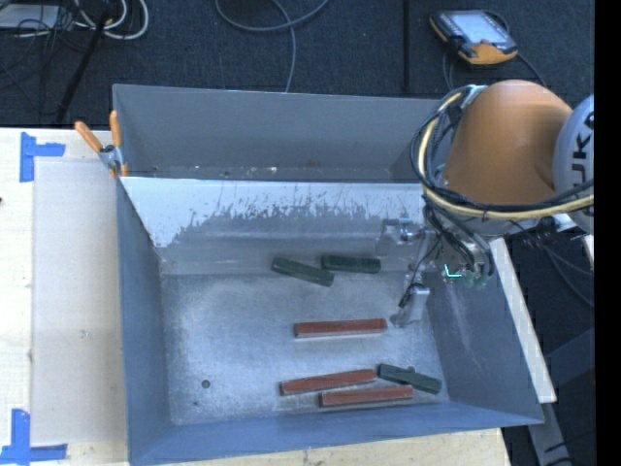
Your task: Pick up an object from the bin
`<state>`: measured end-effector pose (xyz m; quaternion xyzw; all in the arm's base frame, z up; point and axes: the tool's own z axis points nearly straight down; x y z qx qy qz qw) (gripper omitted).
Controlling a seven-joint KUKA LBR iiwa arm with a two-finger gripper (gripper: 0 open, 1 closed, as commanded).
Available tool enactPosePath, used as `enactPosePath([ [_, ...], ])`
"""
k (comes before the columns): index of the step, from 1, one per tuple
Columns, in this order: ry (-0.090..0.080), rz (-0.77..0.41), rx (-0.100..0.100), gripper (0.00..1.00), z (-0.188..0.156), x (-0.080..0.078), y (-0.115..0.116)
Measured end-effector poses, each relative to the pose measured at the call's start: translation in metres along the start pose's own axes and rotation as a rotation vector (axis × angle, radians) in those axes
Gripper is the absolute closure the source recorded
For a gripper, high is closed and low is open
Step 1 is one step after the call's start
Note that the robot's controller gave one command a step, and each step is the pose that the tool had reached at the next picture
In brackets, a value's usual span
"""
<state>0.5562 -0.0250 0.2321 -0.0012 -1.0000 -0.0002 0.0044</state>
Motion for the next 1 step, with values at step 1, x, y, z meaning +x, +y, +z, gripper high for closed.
enactPosePath([
  [1, -0.008, 0.0, 0.0, 0.0, -0.0043, -0.0014, 0.0],
])
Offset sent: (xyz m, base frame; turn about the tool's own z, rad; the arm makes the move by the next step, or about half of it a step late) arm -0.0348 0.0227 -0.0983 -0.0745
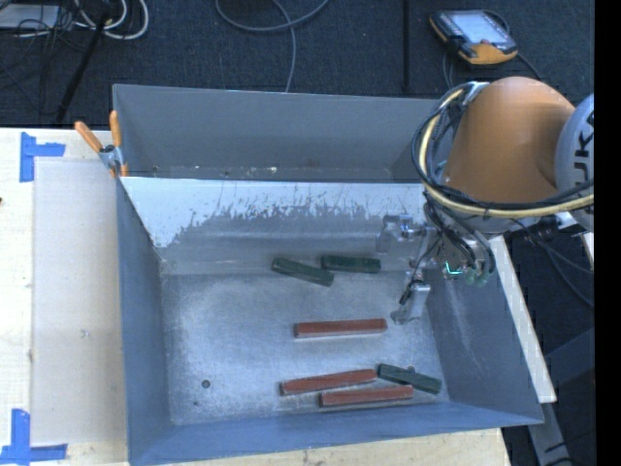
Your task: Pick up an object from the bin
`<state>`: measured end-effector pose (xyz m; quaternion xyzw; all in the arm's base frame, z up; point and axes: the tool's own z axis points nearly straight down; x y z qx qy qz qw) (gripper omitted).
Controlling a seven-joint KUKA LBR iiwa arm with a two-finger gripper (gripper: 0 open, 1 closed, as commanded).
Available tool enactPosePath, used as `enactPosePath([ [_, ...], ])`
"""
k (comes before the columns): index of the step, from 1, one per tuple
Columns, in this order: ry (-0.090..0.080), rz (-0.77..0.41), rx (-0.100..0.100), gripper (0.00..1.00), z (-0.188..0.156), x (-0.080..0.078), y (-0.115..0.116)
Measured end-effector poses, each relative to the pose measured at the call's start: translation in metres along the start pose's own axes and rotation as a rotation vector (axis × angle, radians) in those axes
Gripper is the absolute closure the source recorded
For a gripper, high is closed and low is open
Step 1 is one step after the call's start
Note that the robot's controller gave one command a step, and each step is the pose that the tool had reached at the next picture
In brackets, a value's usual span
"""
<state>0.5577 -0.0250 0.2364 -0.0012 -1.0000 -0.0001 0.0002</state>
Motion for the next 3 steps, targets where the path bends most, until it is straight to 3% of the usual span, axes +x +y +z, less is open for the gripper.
enactPosePath([
  [1, -0.004, -0.04, 0.0, 0.0, 0.059, 0.021, 0.013],
  [2, 0.0, -0.277, -0.001, 1.0, 0.167, -0.035, 0.056],
  [3, 0.0, -0.277, -0.001, 1.0, 0.167, -0.035, 0.056],
])
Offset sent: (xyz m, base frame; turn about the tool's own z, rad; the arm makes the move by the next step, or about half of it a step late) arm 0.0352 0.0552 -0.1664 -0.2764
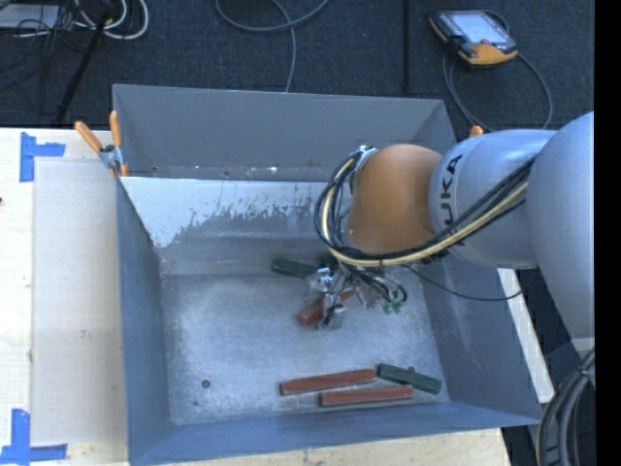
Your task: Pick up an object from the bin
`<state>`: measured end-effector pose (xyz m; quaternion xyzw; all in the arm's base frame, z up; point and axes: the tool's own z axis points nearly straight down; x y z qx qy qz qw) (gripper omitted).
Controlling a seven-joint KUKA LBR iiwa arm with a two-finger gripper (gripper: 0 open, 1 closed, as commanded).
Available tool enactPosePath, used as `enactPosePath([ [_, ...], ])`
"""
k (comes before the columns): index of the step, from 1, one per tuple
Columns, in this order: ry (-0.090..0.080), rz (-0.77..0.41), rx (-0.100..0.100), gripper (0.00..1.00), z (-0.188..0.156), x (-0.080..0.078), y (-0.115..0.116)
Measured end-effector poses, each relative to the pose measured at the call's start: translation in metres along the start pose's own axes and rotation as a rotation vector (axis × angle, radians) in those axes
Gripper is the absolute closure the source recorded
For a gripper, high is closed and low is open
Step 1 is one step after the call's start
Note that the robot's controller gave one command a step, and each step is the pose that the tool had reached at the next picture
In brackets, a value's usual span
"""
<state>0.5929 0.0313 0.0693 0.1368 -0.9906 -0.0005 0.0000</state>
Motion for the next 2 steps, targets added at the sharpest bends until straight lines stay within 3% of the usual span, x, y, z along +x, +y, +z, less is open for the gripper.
enactPosePath([
  [1, 0.011, 0.044, -0.003, 1.0, -0.042, 0.027, -0.002],
  [2, -0.01, 0.017, 0.003, 1.0, -0.063, 0.032, -0.019],
])
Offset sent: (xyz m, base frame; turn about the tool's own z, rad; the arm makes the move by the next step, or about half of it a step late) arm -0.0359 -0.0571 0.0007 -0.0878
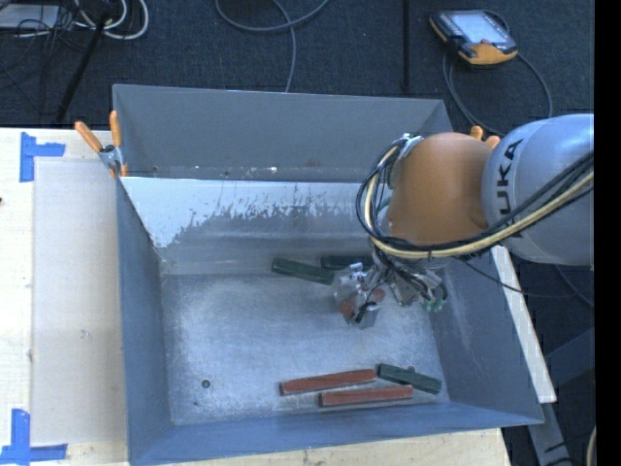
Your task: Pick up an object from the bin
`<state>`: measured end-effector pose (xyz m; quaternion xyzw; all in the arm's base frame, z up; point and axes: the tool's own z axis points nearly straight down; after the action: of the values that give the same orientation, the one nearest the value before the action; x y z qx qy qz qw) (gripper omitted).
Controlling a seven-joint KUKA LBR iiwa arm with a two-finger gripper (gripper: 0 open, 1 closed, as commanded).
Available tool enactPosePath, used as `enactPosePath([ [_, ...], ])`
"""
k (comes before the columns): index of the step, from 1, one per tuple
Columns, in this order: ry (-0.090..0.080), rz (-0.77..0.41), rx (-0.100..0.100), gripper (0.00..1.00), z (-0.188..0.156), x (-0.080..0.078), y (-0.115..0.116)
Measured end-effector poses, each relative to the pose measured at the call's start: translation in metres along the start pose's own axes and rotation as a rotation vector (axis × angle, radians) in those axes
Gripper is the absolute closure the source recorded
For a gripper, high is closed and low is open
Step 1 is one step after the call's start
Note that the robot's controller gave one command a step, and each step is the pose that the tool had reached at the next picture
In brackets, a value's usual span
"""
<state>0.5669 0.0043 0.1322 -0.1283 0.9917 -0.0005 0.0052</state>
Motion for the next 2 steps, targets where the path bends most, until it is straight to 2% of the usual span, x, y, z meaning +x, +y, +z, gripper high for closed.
enactPosePath([
  [1, 0.009, -0.035, -0.003, 1.0, -0.0973, 0.0079, -0.0142],
  [2, 0.009, -0.033, -0.003, 0.0, -0.0973, 0.008, -0.0144],
])
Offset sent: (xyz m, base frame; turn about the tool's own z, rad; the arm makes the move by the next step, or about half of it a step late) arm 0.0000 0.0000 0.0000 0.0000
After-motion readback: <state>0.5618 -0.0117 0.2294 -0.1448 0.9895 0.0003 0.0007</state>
